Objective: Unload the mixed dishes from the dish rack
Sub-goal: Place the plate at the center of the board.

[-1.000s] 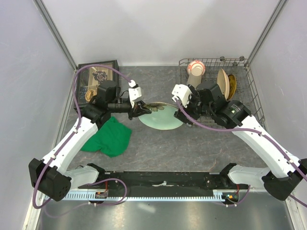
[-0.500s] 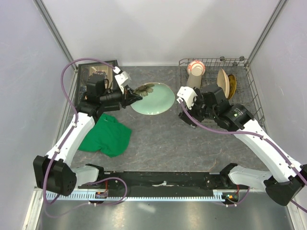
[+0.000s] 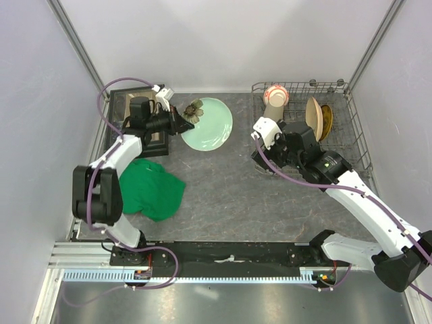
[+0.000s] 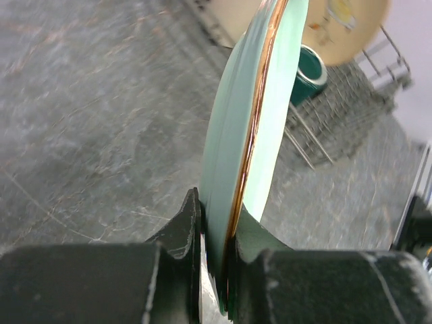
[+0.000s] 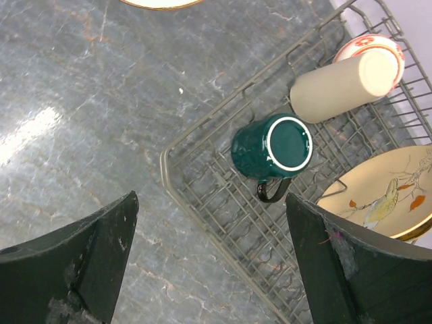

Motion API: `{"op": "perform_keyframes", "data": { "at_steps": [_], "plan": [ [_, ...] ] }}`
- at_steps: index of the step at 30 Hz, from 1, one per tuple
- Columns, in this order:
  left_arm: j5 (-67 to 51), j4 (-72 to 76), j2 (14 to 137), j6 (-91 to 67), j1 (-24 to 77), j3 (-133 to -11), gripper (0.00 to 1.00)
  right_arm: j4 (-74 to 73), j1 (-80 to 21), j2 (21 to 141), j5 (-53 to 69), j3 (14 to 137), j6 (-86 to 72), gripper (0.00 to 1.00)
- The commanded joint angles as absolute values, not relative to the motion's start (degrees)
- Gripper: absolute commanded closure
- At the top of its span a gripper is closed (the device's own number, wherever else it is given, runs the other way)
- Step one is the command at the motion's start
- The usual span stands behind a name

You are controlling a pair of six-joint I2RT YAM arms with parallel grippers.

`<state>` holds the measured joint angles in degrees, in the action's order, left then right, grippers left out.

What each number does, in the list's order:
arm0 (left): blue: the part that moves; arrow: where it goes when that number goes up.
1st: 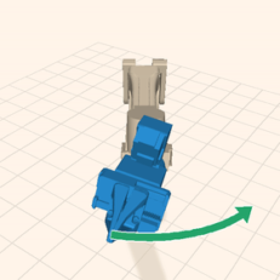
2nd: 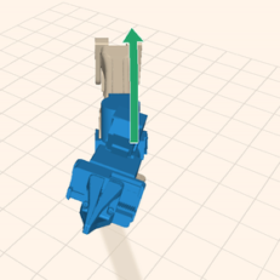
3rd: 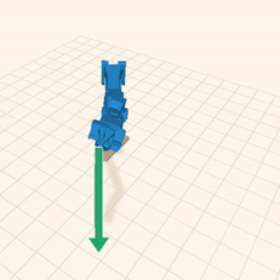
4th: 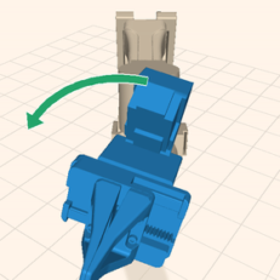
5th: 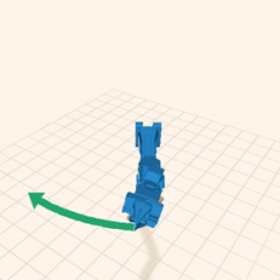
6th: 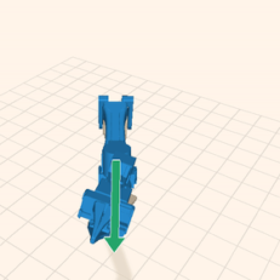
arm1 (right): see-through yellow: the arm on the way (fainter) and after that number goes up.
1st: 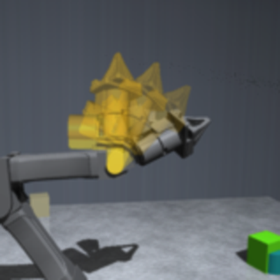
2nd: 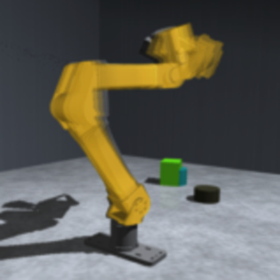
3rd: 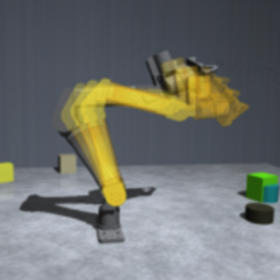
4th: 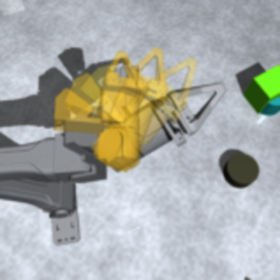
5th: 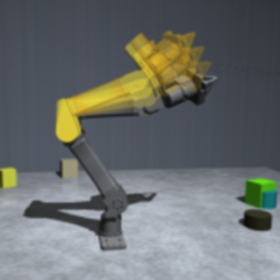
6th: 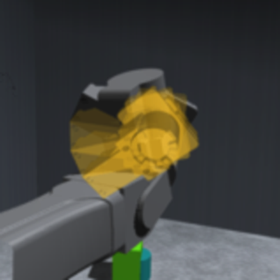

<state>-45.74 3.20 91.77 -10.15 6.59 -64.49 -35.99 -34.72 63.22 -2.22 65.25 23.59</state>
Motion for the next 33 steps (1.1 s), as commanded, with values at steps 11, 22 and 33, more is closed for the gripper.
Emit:
{"op": "perform_keyframes", "data": {
  "at_steps": [11,22,33],
  "plan": [
    [-47.81,12.83,111.60,-30.76,5.45,-81.64,0.98,-26.28,-34.54,63.19,-4.84,58.63,21.71,0.02],
    [-49.31,8.00,126.89,-35.32,5.36,-96.40,0.98,-23.03,-32.08,62.76,-2.82,54.58,21.45,0.02],
    [-49.84,5.98,140.79,-43.24,6.24,-112.84,0.98,-23.29,-28.39,63.02,-0.18,53.96,20.66,0.02]
  ]
}}
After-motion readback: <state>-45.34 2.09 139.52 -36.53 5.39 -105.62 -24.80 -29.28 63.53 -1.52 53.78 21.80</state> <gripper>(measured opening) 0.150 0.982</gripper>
